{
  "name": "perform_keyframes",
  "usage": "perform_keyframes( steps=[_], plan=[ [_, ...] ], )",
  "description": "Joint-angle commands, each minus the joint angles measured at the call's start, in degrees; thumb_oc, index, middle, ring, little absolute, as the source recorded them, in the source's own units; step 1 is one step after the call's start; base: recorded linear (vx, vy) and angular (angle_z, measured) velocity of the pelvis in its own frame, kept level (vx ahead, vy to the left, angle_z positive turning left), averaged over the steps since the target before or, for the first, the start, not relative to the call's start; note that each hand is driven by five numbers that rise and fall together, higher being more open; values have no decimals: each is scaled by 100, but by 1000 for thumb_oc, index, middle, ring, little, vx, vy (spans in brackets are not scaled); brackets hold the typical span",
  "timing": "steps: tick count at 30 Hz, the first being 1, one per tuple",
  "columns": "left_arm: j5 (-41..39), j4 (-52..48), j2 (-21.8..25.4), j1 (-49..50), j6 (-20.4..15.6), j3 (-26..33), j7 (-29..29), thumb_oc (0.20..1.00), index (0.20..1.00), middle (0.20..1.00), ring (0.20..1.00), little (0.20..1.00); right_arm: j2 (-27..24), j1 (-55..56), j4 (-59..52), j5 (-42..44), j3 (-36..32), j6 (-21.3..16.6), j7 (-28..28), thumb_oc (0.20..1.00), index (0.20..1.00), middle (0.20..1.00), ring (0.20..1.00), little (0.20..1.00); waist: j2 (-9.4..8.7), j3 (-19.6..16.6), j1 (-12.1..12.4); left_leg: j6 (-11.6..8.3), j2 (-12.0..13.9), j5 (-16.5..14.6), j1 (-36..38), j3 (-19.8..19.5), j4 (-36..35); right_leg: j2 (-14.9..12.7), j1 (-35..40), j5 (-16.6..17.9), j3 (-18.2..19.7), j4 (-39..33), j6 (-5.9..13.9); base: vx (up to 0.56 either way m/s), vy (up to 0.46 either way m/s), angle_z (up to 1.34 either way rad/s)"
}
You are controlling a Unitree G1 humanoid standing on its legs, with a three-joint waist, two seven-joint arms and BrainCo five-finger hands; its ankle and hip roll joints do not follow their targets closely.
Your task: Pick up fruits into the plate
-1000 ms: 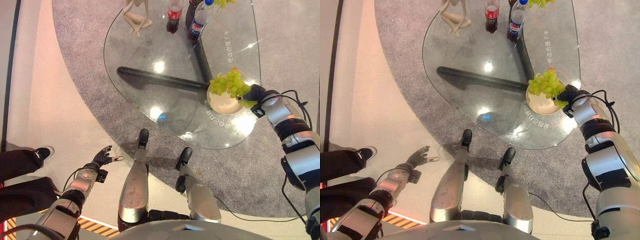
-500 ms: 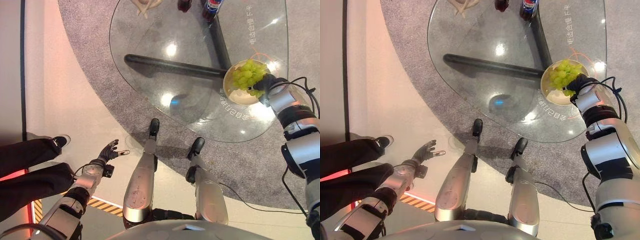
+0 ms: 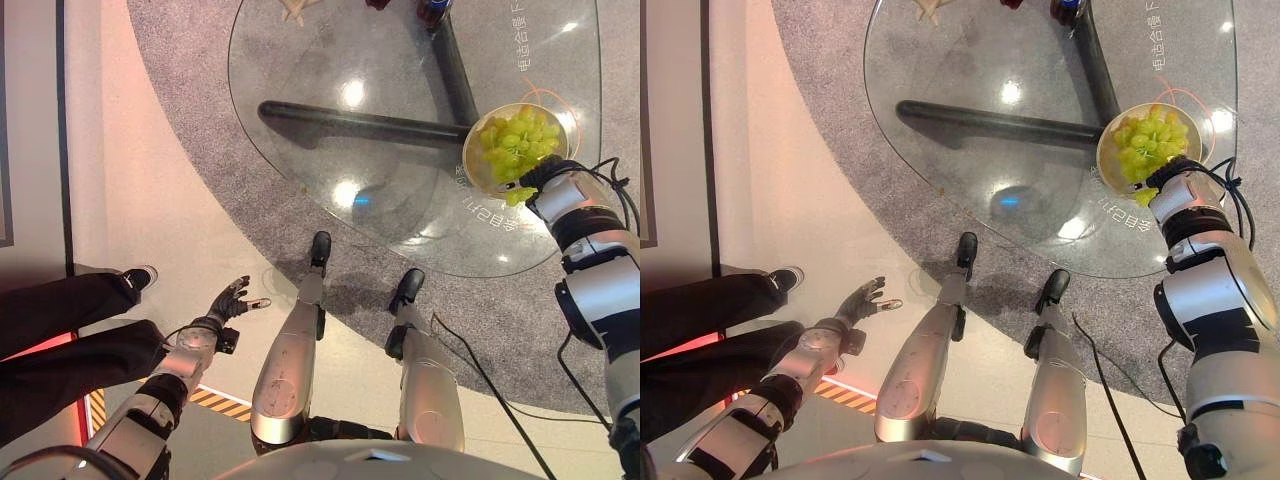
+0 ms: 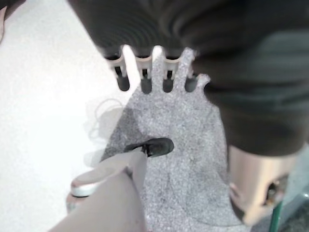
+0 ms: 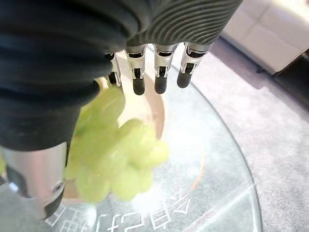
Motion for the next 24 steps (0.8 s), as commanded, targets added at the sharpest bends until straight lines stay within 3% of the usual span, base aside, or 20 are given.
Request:
perform_keyframes(
  steps=[1, 10, 15, 19, 24],
  plan=[
    [-199, 56, -137, -101, -21, -192, -9, 1000, 1000, 1000, 1000, 1000, -402, -360, 198, -228, 467, 158, -258, 1000, 1000, 1000, 1000, 1000, -3, -107, 0, 288, -458, -770, 100, 201, 269, 175, -468, 30, 99, 391, -149, -31, 5, 0],
    [-112, 166, -126, -151, 45, -162, -123, 1000, 1000, 1000, 1000, 1000, -465, -282, 342, -106, 318, 90, -325, 1000, 1000, 1000, 1000, 1000, -82, -107, -47, 251, -348, -715, 374, 290, 93, 207, -232, 104, 120, 230, -121, 0, 0, 0],
    [-26, 316, -67, -129, 156, -23, -223, 1000, 1000, 1000, 1000, 1000, -470, 48, 191, 334, 88, -171, -366, 1000, 1000, 1000, 1000, 1000, -245, -107, -118, 222, -275, -809, 785, 390, 58, 237, 175, 103, 175, 101, -115, 0, 0, 0],
    [78, 449, -20, -101, 253, 162, -333, 1000, 1000, 1000, 1000, 1000, -443, 560, -177, 1112, -355, -572, -511, 1000, 1000, 1000, 1000, 1000, -431, -108, -198, 185, -194, -922, 1202, 521, 43, 258, 606, 87, 259, 1, -96, 41, -10, -1],
    [183, 683, -39, 118, 324, 393, -365, 1000, 1000, 1000, 1000, 1000, -190, 1996, -1186, 2085, -1172, -1268, -900, 1000, 1000, 1000, 1000, 1000, -696, -514, -392, 139, -73, -1071, 1590, 689, 11, 279, 1022, 79, 368, -141, -72, 147, -18, -12]
  ],
)
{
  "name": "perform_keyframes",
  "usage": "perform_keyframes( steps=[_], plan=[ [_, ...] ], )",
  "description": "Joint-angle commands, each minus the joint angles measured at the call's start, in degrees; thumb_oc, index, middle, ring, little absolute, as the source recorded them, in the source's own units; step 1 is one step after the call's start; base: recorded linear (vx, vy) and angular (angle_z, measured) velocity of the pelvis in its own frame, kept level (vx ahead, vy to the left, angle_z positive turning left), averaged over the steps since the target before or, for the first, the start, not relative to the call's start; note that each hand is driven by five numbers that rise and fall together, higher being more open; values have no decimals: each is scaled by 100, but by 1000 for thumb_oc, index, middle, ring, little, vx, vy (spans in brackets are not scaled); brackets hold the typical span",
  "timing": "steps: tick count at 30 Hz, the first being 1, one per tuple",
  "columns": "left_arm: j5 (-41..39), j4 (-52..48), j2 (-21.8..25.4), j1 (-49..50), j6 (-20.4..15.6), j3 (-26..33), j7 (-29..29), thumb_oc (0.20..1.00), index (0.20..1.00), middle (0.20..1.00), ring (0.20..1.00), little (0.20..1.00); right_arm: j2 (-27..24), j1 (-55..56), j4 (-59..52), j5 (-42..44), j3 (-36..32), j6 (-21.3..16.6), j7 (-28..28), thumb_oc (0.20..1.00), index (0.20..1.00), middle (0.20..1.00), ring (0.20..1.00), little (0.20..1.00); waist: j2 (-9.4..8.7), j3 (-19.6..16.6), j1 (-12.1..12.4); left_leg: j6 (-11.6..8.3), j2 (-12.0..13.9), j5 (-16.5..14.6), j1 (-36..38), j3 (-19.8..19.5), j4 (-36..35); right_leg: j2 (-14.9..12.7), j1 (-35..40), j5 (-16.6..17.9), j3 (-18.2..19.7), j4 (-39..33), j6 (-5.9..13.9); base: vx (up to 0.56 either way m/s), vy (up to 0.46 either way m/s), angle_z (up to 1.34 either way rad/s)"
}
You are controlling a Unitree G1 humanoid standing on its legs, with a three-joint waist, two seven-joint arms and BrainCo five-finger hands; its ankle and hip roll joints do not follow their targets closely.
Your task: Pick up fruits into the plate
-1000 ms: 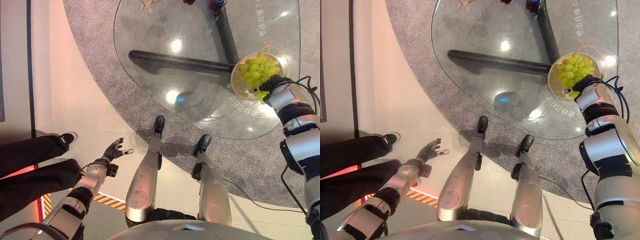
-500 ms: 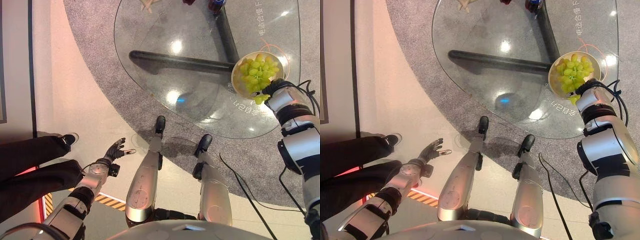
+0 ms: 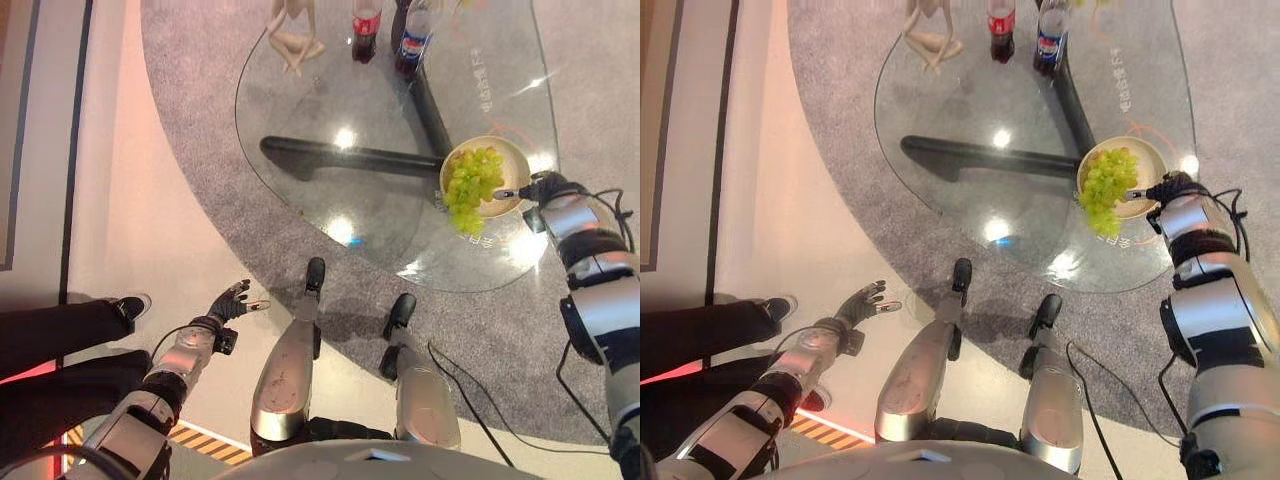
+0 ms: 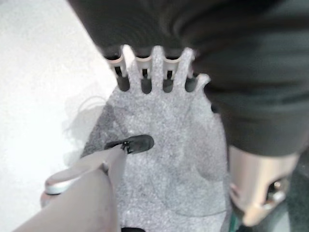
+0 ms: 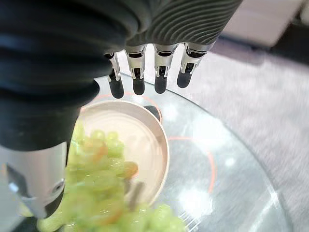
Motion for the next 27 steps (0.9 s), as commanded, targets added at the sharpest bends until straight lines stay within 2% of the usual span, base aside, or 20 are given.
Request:
perform_keyframes(
  steps=[1, 5, 7, 10, 12, 16, 21, 27],
  plan=[
    [165, 500, -51, 217, 51, 244, -11, 1000, 1000, 1000, 1000, 1000, -20, 1022, -719, 635, -68, -567, -522, 1000, 1000, 1000, 1000, 1000, -611, -584, -344, 147, -165, -959, 471, 536, 111, 128, -184, 8, 267, 267, -20, 202, -1, -9],
    [290, 621, -167, 474, 80, 437, 36, 1000, 1000, 1000, 1000, 1000, 467, 2180, -1583, 843, -422, -835, -820, 1000, 1000, 1000, 1000, 1000, -721, -916, -510, 156, -131, -1072, 701, 625, 142, 161, 44, -37, 387, 225, -32, 164, -3, -14],
    [367, 691, -289, 695, 85, 574, 25, 1000, 1000, 1000, 1000, 1000, 859, 3012, -1959, 964, -608, -1276, -691, 1000, 1000, 1000, 1000, 1000, -760, -1142, -599, 168, -119, -1157, 858, 672, 184, 166, 208, -85, 458, 211, -27, 206, -3, -21],
    [523, 815, -434, 947, 127, 711, -34, 1000, 1000, 1000, 1000, 1000, 1404, 3788, -2122, 1343, -691, -1616, -290, 1000, 1000, 1000, 1000, 1000, -770, -1411, -679, 184, -120, -1233, 1034, 706, 220, 171, 382, -154, 524, 212, -31, 203, 12, -14],
    [650, 1147, -585, 1131, 78, 773, -86, 1000, 1000, 1000, 1000, 1000, 2024, 4352, -1725, 1743, -718, -1675, 125, 1000, 1000, 1000, 1000, 1000, -749, -1696, -763, 204, -126, -1290, 1236, 754, 230, 188, 567, -220, 572, 223, -44, 297, 27, -23],
    [889, 1668, -840, 1281, -28, 784, -94, 1000, 1000, 1000, 1000, 1000, 2546, 4700, -466, 1705, -710, -1963, 479, 1000, 1000, 1000, 1000, 1000, -692, -1970, -826, 224, -153, -1357, 1507, 774, 216, 205, 839, -296, 609, 192, -78, 181, 24, -7],
    [1053, 2106, -1145, 1400, -4, 798, -85, 1000, 1000, 1000, 1000, 1000, 2987, 4884, 911, 1383, -712, -2193, 631, 1000, 1000, 1000, 1000, 1000, -573, -2158, -913, 244, -178, -1420, 1805, 809, 152, 230, 1126, -355, 665, 112, -119, 126, 32, -10],
    [964, 2199, -1253, 1484, 259, 876, -78, 1000, 1000, 1000, 1000, 1000, 3019, 5012, 1261, 1150, -710, -2071, 644, 1000, 1000, 1000, 1000, 1000, -478, -2229, -991, 252, -184, -1467, 1944, 858, 131, 232, 1251, -386, 693, 77, -123, 54, 19, -10]
  ],
)
